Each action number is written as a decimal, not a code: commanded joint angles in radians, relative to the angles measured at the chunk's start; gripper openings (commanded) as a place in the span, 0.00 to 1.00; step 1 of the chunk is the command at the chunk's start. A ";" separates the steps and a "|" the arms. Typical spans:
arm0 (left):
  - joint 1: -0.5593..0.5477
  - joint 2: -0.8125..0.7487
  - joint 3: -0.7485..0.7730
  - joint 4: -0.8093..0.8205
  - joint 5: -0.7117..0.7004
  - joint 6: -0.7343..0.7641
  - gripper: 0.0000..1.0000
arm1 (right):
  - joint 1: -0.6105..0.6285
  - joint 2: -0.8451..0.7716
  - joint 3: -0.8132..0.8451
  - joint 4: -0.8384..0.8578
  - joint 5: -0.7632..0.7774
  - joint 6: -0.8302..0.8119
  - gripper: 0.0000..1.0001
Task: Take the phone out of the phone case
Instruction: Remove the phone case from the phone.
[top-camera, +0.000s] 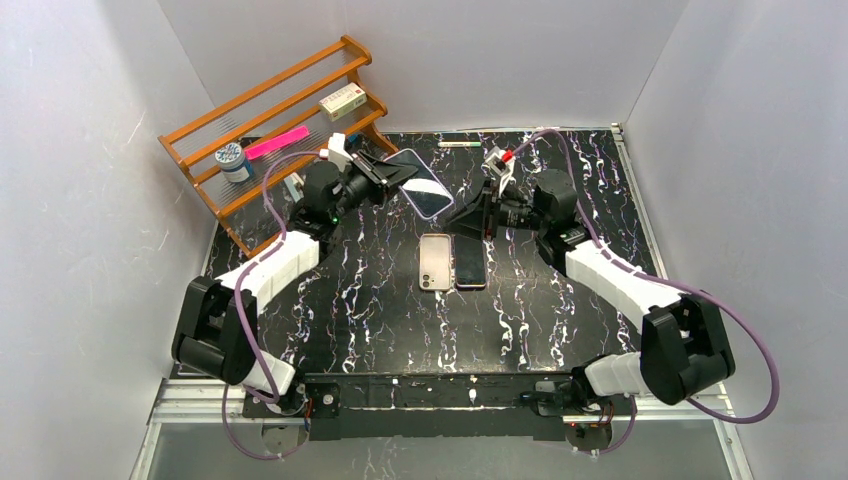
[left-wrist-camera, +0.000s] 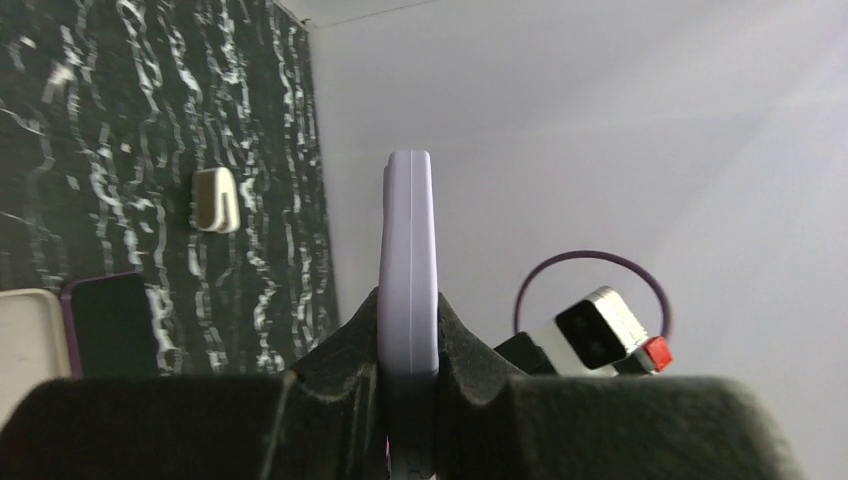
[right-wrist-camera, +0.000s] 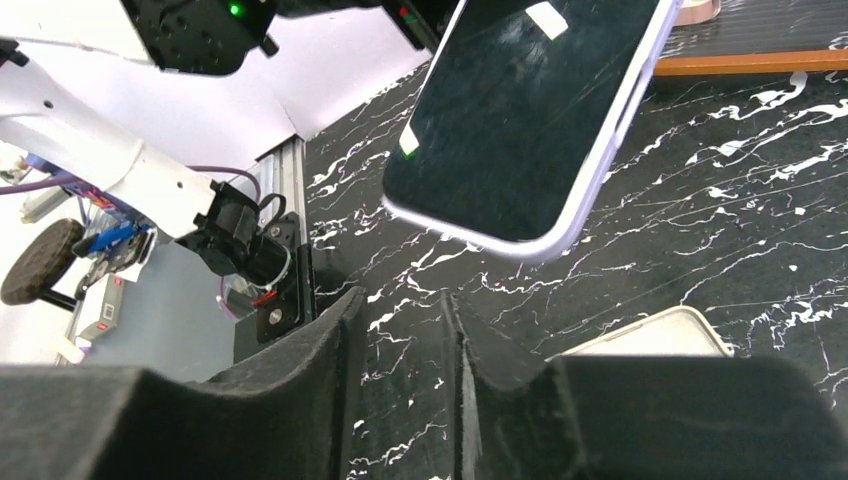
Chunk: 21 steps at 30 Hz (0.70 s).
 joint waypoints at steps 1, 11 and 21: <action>0.066 -0.067 0.056 -0.007 0.198 0.213 0.00 | -0.019 -0.066 0.040 -0.137 -0.062 -0.097 0.45; 0.072 -0.059 0.196 -0.213 0.467 0.579 0.00 | -0.018 -0.039 0.141 -0.332 -0.150 -0.244 0.72; 0.071 -0.041 0.253 -0.135 0.677 0.582 0.00 | 0.036 0.019 0.208 -0.351 -0.193 -0.294 0.73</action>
